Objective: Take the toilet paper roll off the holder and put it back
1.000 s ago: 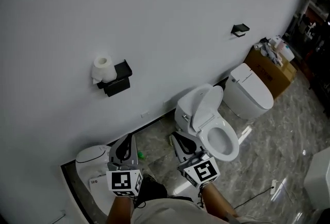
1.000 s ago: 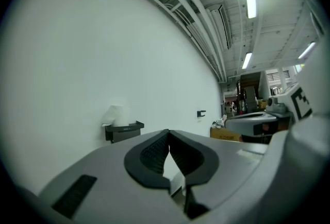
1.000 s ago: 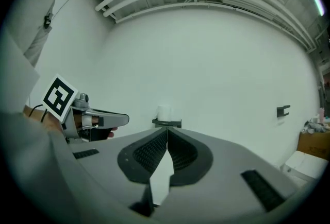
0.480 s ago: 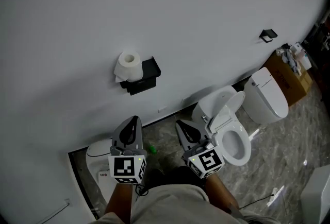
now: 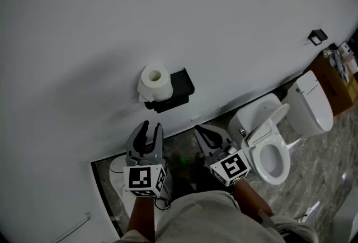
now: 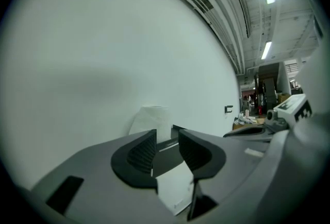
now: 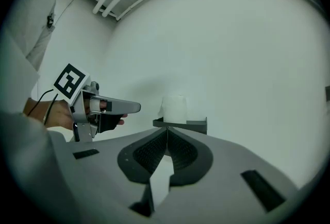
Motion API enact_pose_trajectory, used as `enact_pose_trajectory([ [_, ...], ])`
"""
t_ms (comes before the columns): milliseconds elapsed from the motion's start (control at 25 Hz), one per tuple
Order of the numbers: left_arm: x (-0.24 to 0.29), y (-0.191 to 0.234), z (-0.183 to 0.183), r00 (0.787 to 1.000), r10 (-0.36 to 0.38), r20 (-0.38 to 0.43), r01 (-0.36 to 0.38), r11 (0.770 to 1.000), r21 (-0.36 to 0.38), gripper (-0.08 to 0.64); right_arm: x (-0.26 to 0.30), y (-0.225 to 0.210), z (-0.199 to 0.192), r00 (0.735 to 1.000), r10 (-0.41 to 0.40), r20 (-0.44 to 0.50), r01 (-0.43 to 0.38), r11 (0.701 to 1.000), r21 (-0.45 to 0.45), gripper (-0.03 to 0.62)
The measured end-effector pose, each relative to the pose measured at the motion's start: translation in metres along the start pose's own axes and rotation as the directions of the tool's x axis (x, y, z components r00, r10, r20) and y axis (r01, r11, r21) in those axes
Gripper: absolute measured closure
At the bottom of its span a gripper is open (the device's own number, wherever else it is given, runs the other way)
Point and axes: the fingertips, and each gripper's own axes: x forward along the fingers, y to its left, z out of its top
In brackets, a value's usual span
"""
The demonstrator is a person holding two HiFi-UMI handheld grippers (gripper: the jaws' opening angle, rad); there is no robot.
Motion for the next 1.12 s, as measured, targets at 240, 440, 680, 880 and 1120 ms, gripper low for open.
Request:
enact_pose_trajectory([
  [240, 0.037, 0.02, 0.01, 0.999, 0.047, -0.025, -0.047, 0.999, 0.001, 0.393, 0.039, -0.002, 0.005, 0.989, 0.15, -0.014, -0.151, 0.989, -0.01, 0.588],
  [440, 0.059, 0.029, 0.014, 0.997, 0.06, -0.046, -0.061, 0.998, -0.013, 0.354, 0.055, -0.009, 0.016, 0.975, 0.221, 0.019, -0.221, 0.975, -0.014, 0.588],
  [680, 0.08, 0.03, 0.01, 0.994, 0.059, -0.087, -0.062, 0.998, -0.028, 0.261, 0.067, -0.025, 0.013, 0.963, 0.27, 0.015, -0.27, 0.963, -0.003, 0.588],
  [880, 0.093, 0.038, 0.013, 0.986, 0.122, -0.113, -0.124, 0.992, -0.014, 0.198, 0.074, -0.036, 0.012, 0.953, 0.303, 0.019, -0.303, 0.953, 0.01, 0.588],
  [1120, 0.11, 0.037, 0.018, 0.978, 0.154, -0.139, -0.153, 0.988, 0.015, 0.16, 0.079, -0.051, 0.015, 0.942, 0.335, 0.036, -0.336, 0.941, 0.041, 0.588],
])
